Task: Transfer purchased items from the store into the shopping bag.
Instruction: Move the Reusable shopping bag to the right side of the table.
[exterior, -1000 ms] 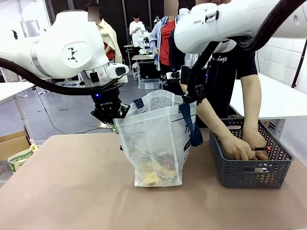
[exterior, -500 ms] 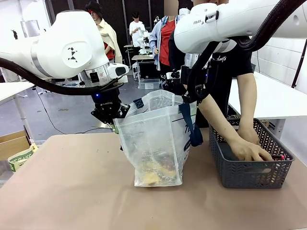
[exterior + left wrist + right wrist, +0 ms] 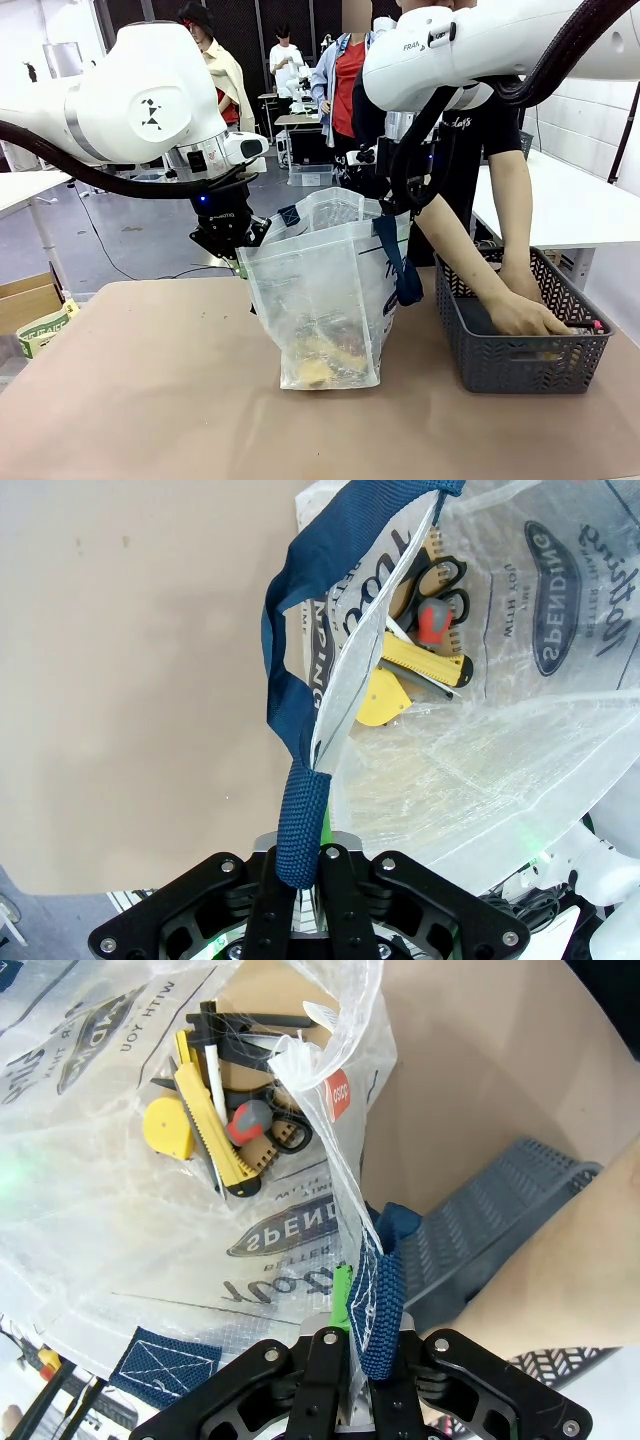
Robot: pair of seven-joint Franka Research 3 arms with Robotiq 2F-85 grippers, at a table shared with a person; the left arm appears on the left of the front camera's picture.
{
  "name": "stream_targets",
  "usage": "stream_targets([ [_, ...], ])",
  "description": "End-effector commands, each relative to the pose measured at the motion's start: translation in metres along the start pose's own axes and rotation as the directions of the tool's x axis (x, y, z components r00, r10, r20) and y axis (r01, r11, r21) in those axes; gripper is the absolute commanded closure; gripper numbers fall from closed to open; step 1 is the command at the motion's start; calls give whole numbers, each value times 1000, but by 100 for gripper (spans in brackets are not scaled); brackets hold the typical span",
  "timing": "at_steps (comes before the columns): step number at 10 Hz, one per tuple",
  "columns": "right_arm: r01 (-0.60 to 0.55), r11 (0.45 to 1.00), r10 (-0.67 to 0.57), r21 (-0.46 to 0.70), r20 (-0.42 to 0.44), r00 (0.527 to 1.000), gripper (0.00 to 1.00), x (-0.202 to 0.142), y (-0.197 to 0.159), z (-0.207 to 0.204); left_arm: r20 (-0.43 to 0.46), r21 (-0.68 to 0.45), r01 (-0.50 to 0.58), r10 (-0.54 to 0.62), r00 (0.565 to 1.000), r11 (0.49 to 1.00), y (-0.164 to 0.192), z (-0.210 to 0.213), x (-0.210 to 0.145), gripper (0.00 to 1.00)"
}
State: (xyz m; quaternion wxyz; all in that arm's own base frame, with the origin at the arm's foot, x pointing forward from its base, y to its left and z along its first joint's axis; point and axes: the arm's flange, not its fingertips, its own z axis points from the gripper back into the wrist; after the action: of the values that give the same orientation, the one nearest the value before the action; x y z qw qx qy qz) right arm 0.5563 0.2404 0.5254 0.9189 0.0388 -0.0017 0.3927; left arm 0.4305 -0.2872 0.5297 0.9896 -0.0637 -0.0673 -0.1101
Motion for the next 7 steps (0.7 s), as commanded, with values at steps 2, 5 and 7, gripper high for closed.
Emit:
stream_targets([
  [2,17,1000,-17,-4,-4,1000,100,-1,-3,-1,1,2,-1,1,1000,1000,1,0,0,100],
  [5,17,1000,-17,-4,-4,1000,100,-1,-3,-1,1,2,-1,1,1000,1000,1,0,0,100],
  [7,17,1000,-17,-4,-4,1000,100,-1,-3,-1,1,2,-1,1,1000,1000,1,0,0,100],
])
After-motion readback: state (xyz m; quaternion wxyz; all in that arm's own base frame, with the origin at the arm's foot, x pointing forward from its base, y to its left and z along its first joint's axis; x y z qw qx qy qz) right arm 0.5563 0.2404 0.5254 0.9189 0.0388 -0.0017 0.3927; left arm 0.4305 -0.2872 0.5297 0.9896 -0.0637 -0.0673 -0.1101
